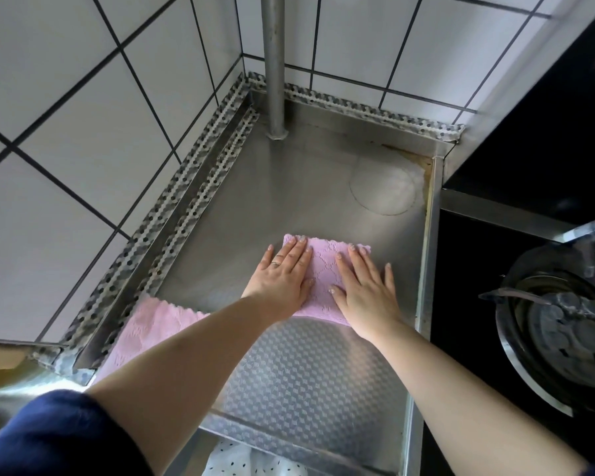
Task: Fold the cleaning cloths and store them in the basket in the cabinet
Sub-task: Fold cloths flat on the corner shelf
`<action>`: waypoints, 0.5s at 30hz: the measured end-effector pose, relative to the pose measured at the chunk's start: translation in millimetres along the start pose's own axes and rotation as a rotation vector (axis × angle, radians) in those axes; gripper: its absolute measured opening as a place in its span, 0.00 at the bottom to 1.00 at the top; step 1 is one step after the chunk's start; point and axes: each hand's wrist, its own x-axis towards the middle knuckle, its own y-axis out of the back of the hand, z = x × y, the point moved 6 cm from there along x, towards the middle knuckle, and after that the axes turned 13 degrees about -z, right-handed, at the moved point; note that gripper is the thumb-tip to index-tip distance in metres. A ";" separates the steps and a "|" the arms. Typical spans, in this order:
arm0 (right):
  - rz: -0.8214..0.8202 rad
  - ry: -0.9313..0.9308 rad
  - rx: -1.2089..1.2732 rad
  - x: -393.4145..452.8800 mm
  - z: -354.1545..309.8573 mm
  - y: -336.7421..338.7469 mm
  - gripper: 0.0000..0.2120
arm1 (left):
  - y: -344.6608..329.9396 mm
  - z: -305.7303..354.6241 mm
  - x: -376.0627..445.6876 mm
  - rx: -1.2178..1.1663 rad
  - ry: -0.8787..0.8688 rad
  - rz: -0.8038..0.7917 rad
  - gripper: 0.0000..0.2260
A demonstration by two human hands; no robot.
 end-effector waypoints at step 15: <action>-0.009 -0.351 1.267 -16.2 22.4 16.3 0.05 | 18.3 -35.0 -19.1 -0.927 0.278 0.069 0.12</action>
